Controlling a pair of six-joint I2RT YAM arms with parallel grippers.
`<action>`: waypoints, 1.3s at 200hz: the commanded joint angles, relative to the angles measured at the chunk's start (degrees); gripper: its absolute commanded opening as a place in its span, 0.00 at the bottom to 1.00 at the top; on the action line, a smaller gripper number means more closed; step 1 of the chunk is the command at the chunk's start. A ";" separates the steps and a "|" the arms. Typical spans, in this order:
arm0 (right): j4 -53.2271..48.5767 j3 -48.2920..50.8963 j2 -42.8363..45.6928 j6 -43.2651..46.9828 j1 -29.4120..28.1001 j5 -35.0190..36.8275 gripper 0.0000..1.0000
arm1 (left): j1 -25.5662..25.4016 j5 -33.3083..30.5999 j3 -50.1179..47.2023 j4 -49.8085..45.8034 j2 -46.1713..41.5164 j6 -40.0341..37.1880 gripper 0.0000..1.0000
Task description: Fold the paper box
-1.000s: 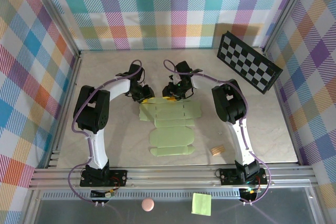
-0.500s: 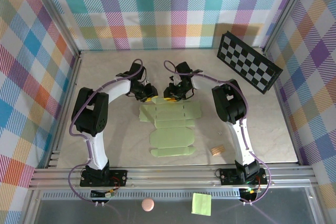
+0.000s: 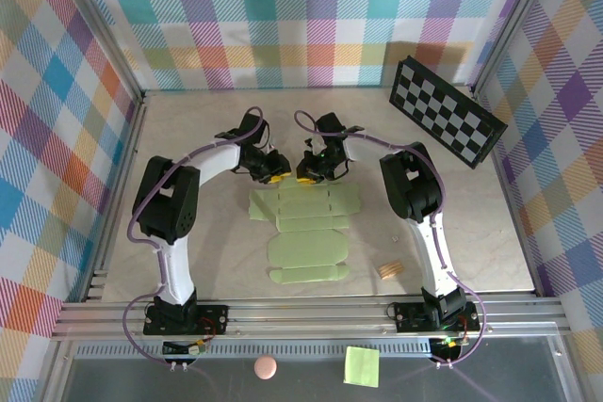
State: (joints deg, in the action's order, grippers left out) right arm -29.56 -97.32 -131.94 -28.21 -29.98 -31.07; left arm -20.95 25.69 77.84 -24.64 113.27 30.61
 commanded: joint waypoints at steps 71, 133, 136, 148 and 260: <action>-4.20 2.03 -0.97 0.44 -0.43 2.20 0.15 | -0.98 0.39 -0.77 2.06 7.23 1.25 0.26; -7.24 -0.87 0.65 2.05 -0.44 2.21 0.15 | -0.93 -2.74 -1.12 0.16 4.20 -0.45 0.21; -7.49 -1.08 1.12 2.22 -0.46 2.31 0.15 | -0.91 -3.06 -0.92 -0.08 3.38 -0.68 0.22; -8.57 -1.38 3.36 2.88 -0.44 3.09 0.16 | -0.80 -4.31 -0.76 -0.51 -0.27 -1.32 0.22; -3.60 17.46 20.31 0.76 -1.26 -0.24 0.29 | 4.34 -9.86 -13.96 -4.84 -22.63 -5.81 0.37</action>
State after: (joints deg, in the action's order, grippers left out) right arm -34.96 -84.38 -111.96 -26.33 -30.35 -29.26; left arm -18.52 18.24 67.66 -25.74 92.16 27.18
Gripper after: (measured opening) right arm 0.278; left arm 0.352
